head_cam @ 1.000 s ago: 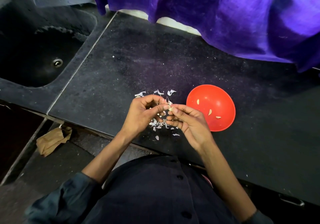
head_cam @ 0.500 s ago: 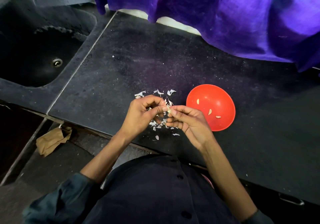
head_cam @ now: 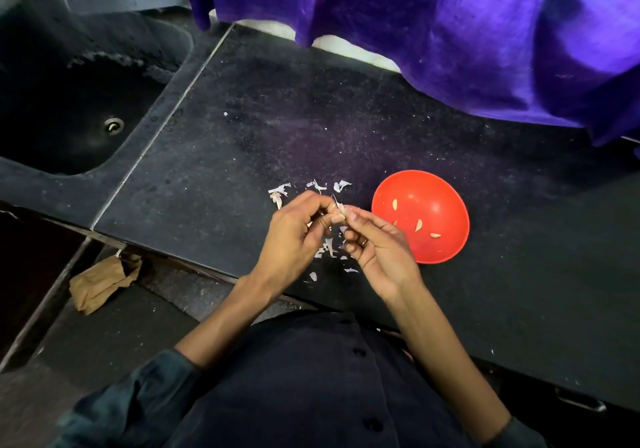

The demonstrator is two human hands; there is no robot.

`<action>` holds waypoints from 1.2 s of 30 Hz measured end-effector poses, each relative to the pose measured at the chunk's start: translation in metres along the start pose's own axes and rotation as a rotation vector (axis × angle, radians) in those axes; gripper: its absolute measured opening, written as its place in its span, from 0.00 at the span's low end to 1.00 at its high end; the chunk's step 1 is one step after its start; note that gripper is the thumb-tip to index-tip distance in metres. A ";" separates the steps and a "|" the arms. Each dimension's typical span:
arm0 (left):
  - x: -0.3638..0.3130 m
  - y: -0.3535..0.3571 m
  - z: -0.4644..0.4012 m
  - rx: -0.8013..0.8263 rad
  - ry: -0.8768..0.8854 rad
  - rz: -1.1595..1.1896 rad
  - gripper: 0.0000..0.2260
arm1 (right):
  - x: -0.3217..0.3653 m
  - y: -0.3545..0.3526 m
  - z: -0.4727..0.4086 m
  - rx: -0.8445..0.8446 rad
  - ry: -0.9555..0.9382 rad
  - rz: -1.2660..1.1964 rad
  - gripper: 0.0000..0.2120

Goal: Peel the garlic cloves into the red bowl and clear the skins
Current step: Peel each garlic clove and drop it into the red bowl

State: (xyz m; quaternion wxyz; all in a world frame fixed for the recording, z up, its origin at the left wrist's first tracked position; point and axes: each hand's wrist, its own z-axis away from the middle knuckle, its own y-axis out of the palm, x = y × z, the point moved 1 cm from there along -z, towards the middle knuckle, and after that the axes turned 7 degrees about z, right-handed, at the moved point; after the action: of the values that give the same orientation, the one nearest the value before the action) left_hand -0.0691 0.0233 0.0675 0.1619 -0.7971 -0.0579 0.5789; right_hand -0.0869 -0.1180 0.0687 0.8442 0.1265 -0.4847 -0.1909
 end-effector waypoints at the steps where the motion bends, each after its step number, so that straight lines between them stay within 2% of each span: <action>1: 0.000 0.001 0.001 0.002 0.000 0.008 0.02 | 0.001 0.000 -0.001 -0.017 0.007 -0.027 0.07; 7: 0.006 0.000 0.004 -0.062 -0.212 0.161 0.03 | 0.003 -0.004 -0.001 -0.041 0.016 -0.104 0.07; 12: 0.008 -0.003 0.004 -0.091 -0.276 0.215 0.08 | 0.004 -0.008 -0.001 -0.020 -0.012 -0.093 0.09; 17: 0.016 -0.002 0.004 -0.095 -0.347 0.188 0.08 | 0.004 -0.011 -0.003 0.020 -0.039 -0.035 0.14; 24: 0.009 0.004 -0.002 -0.029 -0.360 0.347 0.05 | 0.001 -0.010 -0.002 0.057 -0.062 0.038 0.12; 36: 0.003 0.004 -0.003 -0.007 -0.371 0.401 0.05 | -0.002 -0.012 -0.005 0.063 -0.093 0.031 0.11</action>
State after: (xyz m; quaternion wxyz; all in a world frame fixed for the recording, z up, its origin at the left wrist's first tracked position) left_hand -0.0658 0.0197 0.0640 0.0279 -0.6736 0.0706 0.7352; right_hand -0.0856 -0.1282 0.0599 0.8191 0.1366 -0.5312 -0.1682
